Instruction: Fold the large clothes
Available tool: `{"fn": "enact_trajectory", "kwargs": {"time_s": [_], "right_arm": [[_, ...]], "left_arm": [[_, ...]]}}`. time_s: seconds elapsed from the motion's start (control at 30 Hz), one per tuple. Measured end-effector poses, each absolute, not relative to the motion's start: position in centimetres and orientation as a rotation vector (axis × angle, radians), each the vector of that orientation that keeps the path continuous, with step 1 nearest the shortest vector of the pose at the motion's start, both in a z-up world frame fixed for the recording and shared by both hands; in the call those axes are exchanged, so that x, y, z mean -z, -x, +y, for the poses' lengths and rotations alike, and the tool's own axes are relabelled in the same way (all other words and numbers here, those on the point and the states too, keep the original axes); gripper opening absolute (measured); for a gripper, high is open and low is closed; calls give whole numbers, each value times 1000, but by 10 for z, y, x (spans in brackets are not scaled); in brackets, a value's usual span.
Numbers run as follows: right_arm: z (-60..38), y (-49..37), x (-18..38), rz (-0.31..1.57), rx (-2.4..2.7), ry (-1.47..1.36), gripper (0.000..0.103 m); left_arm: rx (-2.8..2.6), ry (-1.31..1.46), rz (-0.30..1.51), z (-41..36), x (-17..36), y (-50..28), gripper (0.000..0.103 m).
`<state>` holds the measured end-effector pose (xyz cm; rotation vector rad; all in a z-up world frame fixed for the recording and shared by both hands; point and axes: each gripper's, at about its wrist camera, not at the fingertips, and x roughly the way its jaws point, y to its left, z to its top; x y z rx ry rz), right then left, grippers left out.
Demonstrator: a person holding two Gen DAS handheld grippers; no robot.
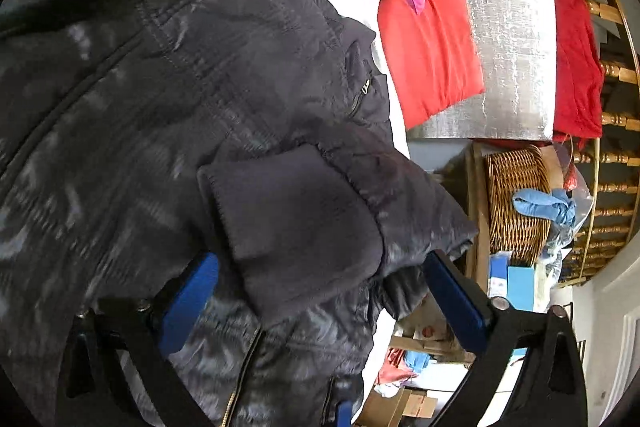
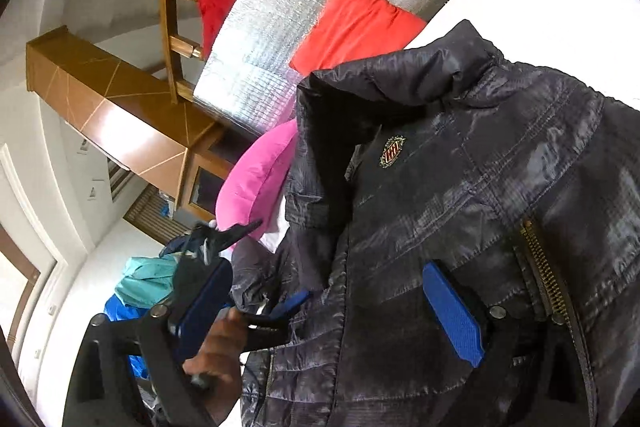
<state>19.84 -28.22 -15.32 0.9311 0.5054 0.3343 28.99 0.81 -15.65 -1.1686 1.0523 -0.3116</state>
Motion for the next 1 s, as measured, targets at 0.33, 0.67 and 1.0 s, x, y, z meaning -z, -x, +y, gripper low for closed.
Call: {"fn": "enact_trajectory", "kwargs": {"time_s": [0.33, 0.67, 1.0], "right_arm": [[-284, -198, 157, 511, -333, -945, 98], [-282, -199, 158, 518, -326, -938, 98], [-307, -198, 164, 515, -336, -1123, 98]], "left_arm": [[231, 983, 1122, 4, 162, -302, 8], [76, 538, 810, 48, 33, -322, 6], [-2, 352, 852, 51, 65, -335, 6]]}}
